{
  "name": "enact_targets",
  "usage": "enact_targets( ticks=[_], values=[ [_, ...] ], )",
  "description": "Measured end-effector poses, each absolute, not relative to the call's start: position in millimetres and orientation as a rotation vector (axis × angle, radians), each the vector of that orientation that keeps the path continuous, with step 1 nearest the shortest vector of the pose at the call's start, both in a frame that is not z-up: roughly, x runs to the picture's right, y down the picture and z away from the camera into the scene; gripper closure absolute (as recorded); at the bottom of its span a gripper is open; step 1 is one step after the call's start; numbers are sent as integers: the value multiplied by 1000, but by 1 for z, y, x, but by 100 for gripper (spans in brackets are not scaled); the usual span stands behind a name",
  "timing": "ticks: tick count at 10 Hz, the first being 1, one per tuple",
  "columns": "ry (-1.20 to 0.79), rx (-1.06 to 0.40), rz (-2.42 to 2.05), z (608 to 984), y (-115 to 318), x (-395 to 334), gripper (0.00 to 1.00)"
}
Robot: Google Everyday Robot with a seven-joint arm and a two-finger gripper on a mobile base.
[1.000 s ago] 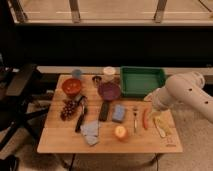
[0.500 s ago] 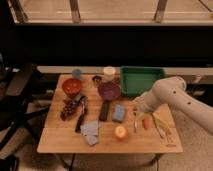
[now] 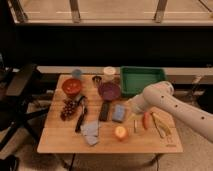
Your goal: Wipe table surface with sponge
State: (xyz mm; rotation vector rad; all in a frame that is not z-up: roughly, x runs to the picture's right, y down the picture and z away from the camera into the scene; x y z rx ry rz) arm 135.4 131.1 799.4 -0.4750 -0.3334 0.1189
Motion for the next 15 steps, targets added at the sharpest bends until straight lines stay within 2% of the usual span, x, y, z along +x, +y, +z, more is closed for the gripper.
enact_targets(
  ticks=[6, 10, 15],
  values=[
    [-335, -493, 118, 803, 132, 132, 35],
    [-346, -519, 85, 829, 146, 95, 35],
    [-318, -530, 95, 857, 156, 95, 35]
  ],
)
